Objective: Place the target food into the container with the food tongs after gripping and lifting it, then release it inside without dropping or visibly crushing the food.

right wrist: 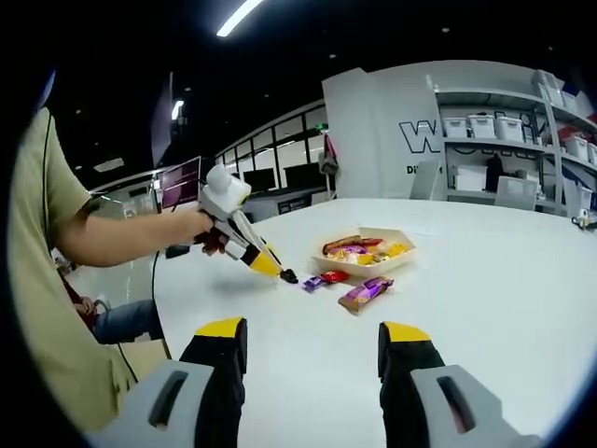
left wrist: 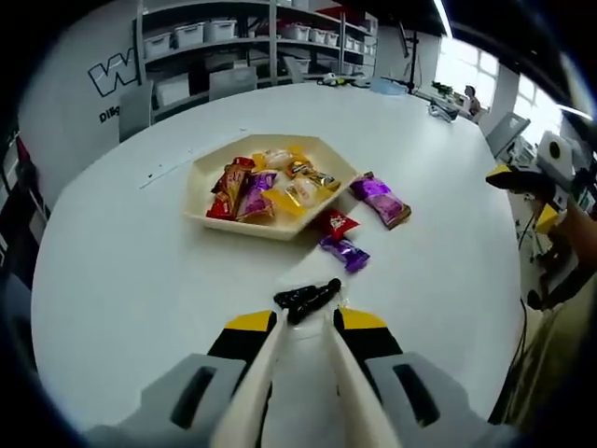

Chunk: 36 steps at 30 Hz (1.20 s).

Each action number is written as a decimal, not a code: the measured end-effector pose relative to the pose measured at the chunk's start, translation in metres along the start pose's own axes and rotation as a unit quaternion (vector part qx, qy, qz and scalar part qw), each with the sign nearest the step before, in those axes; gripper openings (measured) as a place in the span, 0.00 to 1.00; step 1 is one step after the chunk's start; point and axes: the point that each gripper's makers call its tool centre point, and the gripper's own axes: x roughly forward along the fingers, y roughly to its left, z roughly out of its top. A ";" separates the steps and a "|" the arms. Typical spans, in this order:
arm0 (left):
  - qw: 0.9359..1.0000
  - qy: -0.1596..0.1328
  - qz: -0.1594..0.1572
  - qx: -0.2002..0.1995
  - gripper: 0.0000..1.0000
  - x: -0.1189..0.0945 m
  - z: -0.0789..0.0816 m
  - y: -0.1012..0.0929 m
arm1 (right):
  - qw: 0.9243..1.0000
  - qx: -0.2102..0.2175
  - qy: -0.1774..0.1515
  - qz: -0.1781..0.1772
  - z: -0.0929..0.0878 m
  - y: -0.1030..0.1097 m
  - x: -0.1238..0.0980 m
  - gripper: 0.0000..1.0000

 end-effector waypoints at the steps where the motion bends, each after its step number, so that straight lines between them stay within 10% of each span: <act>1: 1.000 -0.001 -0.001 -0.001 0.23 0.000 0.000 -0.001 | 1.000 0.000 0.000 0.000 0.000 0.000 0.000 0.54; 36: 0.999 -0.017 -0.040 0.007 0.23 -0.006 -0.004 -0.055 | 1.000 0.006 0.006 0.003 -0.007 0.001 0.003 0.54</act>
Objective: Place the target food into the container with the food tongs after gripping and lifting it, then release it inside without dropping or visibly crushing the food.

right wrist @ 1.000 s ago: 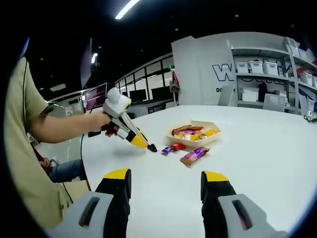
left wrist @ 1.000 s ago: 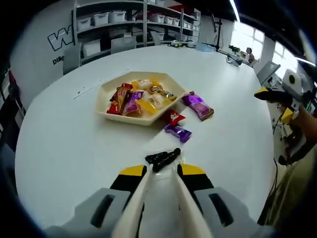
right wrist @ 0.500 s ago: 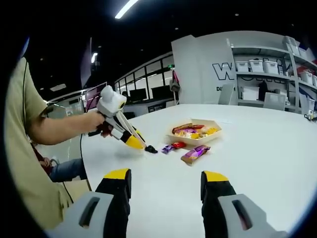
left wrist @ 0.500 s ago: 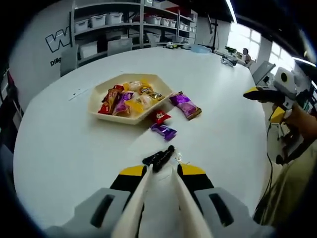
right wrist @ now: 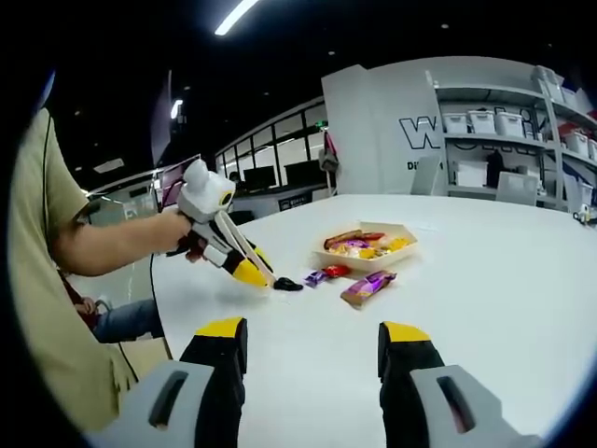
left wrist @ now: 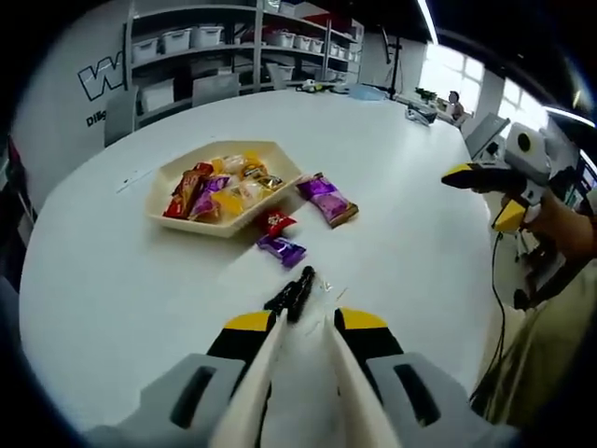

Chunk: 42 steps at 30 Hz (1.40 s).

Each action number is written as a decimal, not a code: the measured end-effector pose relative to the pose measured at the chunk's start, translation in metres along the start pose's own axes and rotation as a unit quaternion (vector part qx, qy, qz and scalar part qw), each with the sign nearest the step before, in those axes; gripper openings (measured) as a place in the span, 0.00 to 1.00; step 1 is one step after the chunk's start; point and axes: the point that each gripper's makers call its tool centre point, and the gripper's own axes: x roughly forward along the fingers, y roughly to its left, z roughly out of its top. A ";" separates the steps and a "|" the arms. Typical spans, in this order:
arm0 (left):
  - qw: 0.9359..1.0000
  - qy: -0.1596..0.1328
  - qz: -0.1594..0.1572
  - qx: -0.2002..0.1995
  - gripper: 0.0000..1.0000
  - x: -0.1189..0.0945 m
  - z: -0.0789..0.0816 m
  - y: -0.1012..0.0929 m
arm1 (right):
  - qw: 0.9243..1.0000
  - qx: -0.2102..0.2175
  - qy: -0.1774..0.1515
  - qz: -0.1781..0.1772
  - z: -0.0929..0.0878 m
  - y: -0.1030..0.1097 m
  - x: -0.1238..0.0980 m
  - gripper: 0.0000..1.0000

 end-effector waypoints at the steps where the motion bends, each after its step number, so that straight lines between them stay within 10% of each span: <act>1: 1.000 0.000 -0.001 0.000 0.23 0.001 0.000 -0.001 | 1.000 0.000 0.000 0.000 0.000 0.000 0.000 0.54; 42: 0.999 -0.010 -0.015 0.046 0.24 0.026 0.025 -0.014 | 1.000 0.010 -0.005 -0.003 -0.003 -0.007 -0.003 0.54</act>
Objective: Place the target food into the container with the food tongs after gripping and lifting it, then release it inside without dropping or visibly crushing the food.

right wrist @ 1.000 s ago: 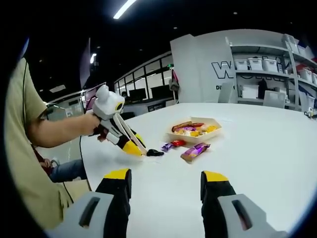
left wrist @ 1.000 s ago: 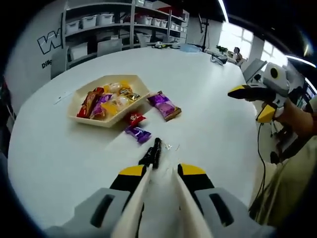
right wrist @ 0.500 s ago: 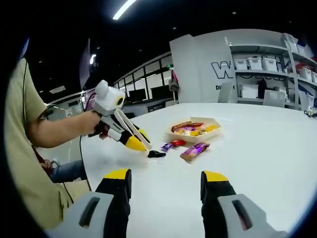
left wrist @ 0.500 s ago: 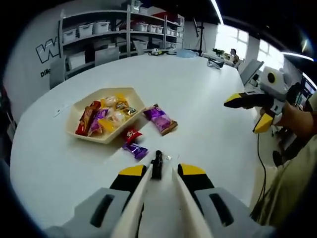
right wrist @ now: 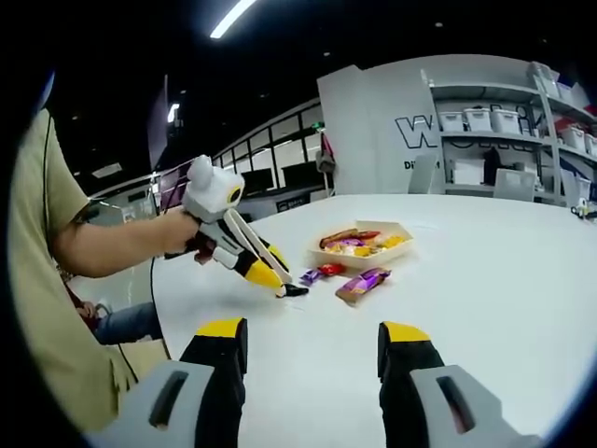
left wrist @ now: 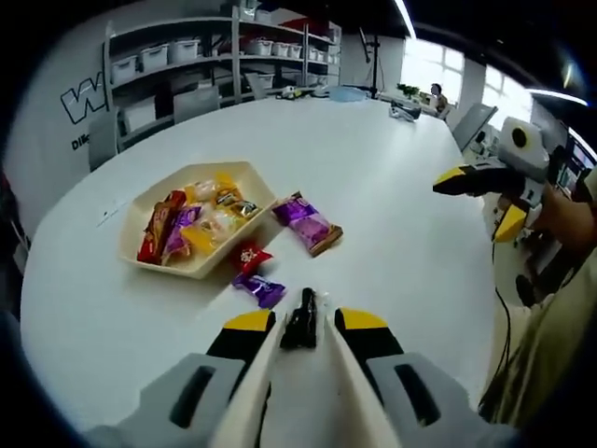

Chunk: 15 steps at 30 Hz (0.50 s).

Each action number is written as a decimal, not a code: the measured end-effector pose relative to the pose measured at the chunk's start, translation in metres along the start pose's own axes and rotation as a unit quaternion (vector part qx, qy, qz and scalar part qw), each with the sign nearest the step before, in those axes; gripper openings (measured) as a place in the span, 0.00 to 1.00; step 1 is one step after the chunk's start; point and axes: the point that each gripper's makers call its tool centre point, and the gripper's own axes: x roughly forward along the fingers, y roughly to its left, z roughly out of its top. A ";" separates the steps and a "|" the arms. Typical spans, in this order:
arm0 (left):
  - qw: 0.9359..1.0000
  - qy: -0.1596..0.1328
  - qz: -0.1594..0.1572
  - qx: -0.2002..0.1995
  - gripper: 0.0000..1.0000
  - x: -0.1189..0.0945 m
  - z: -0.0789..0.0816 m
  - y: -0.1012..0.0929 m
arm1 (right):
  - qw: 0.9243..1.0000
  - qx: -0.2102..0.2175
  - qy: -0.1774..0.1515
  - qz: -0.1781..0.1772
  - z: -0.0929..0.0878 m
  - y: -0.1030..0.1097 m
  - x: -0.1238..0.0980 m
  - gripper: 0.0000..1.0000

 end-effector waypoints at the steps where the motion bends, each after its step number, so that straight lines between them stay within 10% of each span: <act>1: 1.000 0.001 0.001 0.000 0.24 0.001 -0.001 0.001 | 1.000 0.000 0.000 0.000 0.000 0.000 0.000 0.54; 15: 1.000 -0.001 -0.006 -0.013 0.21 0.002 -0.004 0.000 | 1.000 0.000 0.000 0.003 0.000 0.000 0.002 0.54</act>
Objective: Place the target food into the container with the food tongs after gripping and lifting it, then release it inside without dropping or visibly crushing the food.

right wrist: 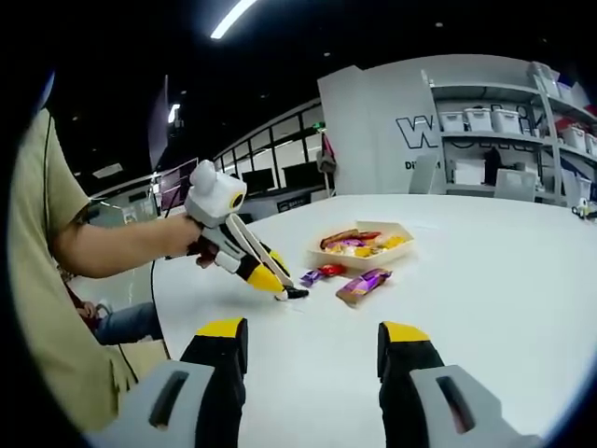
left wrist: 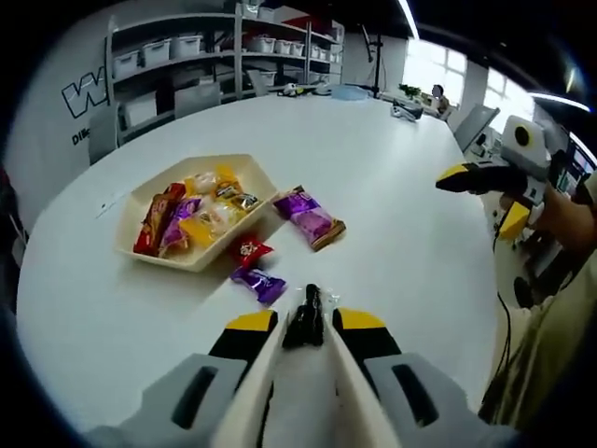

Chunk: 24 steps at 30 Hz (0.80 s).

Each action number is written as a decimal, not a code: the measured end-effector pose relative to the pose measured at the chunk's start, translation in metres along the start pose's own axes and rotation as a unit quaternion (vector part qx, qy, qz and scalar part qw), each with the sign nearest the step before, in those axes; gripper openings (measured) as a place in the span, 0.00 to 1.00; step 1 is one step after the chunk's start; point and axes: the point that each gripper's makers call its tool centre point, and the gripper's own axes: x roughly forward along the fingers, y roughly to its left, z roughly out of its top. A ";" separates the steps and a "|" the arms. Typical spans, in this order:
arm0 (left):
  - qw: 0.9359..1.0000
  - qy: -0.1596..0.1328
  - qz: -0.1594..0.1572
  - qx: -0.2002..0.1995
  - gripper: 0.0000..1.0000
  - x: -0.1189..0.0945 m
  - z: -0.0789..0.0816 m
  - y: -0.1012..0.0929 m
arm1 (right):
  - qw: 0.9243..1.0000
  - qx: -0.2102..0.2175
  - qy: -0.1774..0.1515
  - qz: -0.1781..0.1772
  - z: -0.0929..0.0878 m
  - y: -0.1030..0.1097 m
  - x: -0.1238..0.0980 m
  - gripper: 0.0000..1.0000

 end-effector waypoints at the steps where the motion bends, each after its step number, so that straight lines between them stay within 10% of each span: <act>1: 1.000 -0.001 -0.001 0.000 0.21 0.000 0.000 -0.001 | 1.000 0.000 0.000 0.000 0.000 0.000 0.000 0.54; 24: 0.999 -0.024 -0.020 -0.008 0.20 -0.021 0.017 -0.009 | 1.000 0.001 0.001 -0.001 -0.002 0.002 -0.001 0.53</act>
